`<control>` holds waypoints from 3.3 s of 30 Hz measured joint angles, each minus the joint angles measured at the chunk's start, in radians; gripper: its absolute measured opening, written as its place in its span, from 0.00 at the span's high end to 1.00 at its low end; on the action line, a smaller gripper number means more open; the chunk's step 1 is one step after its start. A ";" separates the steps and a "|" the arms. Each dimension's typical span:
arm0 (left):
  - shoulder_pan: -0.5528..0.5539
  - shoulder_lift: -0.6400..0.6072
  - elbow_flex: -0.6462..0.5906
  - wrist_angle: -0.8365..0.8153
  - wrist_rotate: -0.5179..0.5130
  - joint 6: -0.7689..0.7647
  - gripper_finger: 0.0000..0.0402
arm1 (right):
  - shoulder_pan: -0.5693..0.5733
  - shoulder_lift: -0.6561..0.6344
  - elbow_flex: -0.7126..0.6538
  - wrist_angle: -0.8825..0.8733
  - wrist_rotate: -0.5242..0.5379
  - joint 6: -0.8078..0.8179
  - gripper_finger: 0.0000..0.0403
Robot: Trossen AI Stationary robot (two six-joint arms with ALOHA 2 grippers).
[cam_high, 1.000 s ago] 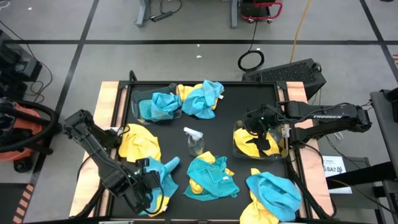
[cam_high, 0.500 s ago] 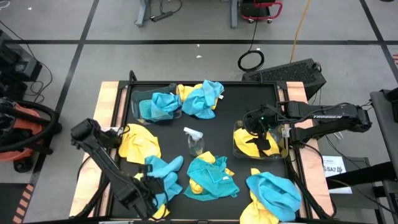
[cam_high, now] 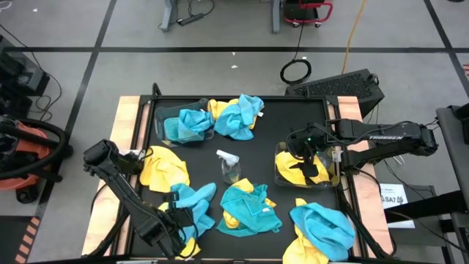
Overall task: Sort microfiber towel by color & place in baskets
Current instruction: Put the blue microfiber towel into the top transparent bin
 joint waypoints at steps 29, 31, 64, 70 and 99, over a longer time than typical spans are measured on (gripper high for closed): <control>0.125 -0.021 -0.249 0.283 0.060 -0.068 0.48 | 0.000 0.000 0.000 0.047 0.000 -0.024 0.24; 0.131 -0.035 -0.246 0.271 0.060 -0.045 0.67 | 0.000 0.000 0.000 0.049 0.000 -0.029 0.24; 0.503 -0.358 0.183 -0.310 -0.764 0.438 0.99 | 0.000 0.002 -0.001 0.076 0.000 -0.068 0.24; 0.683 -0.360 0.183 -0.258 -0.777 0.637 0.99 | 0.000 0.002 -0.001 0.077 0.000 -0.071 0.24; 1.303 -0.358 -0.046 0.176 -0.230 1.116 0.99 | 0.000 0.002 -0.001 0.091 0.000 -0.077 0.24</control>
